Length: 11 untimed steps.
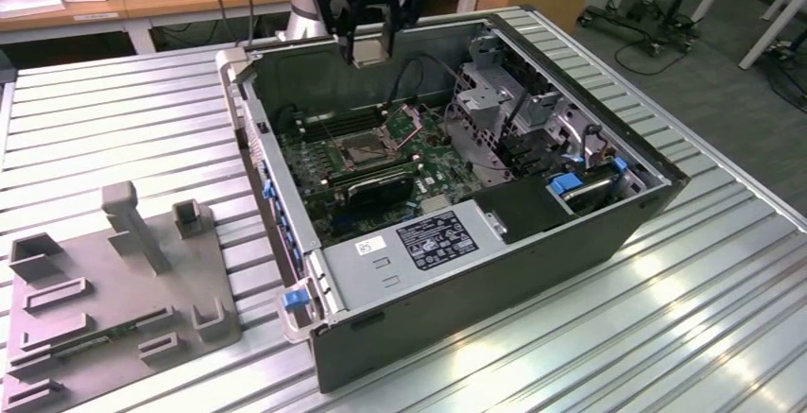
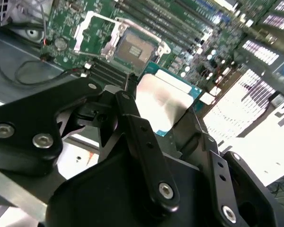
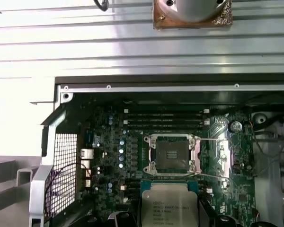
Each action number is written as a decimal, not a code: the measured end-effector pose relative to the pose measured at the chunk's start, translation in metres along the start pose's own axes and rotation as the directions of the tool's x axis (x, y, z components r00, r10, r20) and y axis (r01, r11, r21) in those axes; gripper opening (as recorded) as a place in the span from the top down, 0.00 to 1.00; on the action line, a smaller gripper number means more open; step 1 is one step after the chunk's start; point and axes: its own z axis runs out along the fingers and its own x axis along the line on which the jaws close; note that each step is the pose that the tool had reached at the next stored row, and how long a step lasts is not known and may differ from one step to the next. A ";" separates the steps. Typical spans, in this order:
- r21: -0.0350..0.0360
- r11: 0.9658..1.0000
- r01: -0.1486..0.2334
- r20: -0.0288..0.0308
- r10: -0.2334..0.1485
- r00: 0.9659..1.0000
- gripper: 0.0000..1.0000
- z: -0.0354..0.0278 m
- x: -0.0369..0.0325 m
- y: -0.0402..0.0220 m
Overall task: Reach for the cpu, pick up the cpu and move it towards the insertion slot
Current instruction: 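Pick up the cpu and move it towards the insertion slot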
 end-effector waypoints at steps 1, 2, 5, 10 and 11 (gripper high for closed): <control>0.000 1.000 0.000 0.000 0.000 1.000 0.45 0.0005 -0.0001 0.0032; 0.000 1.000 0.000 0.000 0.000 1.000 0.45 0.0010 -0.0002 0.0064; 0.000 1.000 0.000 0.000 0.000 1.000 0.45 0.0019 -0.0028 0.0121; 0.000 1.000 0.000 0.000 0.000 1.000 0.45 0.0039 -0.0060 0.0220; 0.000 1.000 0.000 0.000 0.000 1.000 0.45 0.0045 -0.0061 0.0238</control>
